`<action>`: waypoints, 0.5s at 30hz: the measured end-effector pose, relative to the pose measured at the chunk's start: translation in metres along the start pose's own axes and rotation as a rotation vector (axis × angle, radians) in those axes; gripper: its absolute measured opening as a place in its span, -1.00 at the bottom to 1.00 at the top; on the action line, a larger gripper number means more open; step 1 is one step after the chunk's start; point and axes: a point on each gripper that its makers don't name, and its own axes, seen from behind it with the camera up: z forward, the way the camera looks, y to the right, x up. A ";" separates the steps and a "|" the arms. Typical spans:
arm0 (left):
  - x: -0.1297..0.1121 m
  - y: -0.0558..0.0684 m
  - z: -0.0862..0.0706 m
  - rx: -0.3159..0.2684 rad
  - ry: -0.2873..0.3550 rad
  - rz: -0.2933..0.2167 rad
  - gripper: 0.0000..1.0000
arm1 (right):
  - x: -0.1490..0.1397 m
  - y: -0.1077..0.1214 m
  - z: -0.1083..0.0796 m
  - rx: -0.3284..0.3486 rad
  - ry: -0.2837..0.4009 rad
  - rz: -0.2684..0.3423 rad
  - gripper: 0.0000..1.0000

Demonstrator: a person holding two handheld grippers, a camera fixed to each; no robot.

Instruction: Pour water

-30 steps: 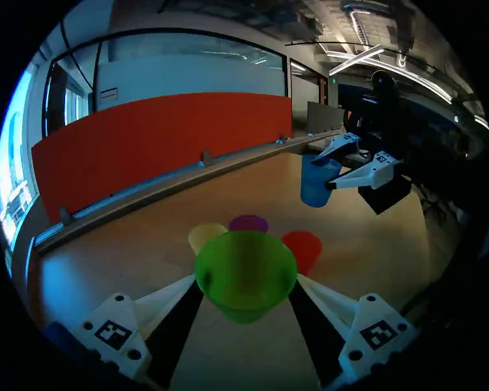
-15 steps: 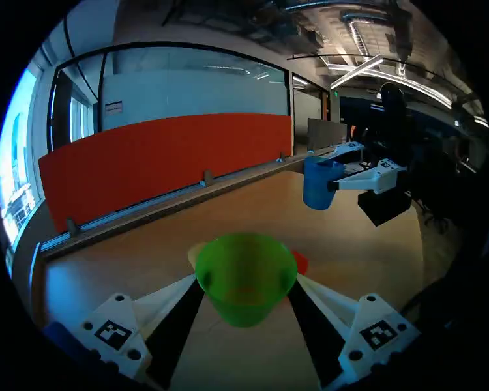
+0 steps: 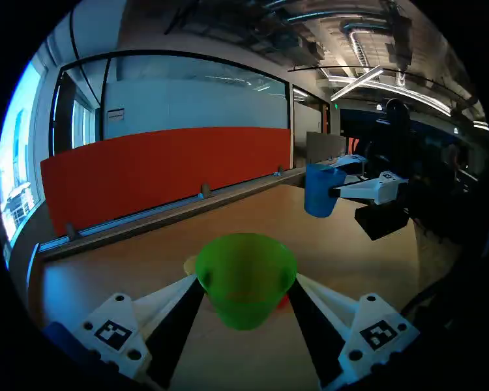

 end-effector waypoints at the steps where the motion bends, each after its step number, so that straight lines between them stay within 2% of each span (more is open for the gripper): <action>1: 0.001 0.000 0.000 0.000 0.003 -0.001 0.69 | 0.001 0.000 0.000 -0.001 0.005 0.000 0.79; 15: 0.008 0.001 -0.001 0.001 0.042 0.002 0.70 | 0.010 -0.002 -0.003 -0.002 0.041 0.007 0.79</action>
